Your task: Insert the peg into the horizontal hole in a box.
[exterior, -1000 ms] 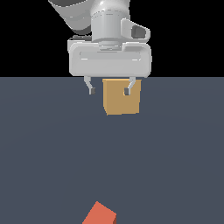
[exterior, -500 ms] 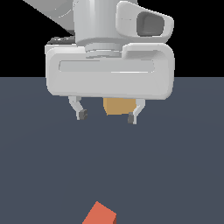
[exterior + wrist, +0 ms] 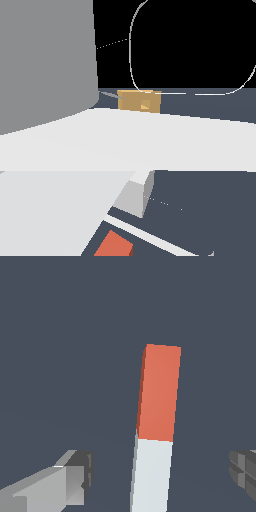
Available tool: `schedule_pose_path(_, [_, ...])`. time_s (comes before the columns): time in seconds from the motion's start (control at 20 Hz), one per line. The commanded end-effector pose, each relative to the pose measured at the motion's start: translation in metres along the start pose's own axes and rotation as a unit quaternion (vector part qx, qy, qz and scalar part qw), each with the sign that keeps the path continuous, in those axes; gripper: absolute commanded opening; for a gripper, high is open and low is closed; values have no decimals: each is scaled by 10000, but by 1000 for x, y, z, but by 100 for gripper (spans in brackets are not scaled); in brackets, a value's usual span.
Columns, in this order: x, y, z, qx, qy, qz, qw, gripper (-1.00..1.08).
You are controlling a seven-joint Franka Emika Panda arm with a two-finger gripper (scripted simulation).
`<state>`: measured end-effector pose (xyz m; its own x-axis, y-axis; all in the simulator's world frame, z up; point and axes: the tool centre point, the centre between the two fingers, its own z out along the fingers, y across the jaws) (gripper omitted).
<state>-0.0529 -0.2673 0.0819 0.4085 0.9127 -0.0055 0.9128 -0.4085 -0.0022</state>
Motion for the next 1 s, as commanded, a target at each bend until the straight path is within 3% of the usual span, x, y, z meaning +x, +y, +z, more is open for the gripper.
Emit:
schedule_pose_path(0.0, [-25, 1, 7, -9, 9, 193, 9998, 100])
schedule_pose_path(0.3, [-54, 1, 16, -11, 24, 424, 9991, 100])
schedule_pose_path(0.65, [-54, 0, 22, -7, 20, 428, 9991, 100])
schedule_pose_path(0.95, [-55, 0, 51, -9, 25, 436, 9990, 100])
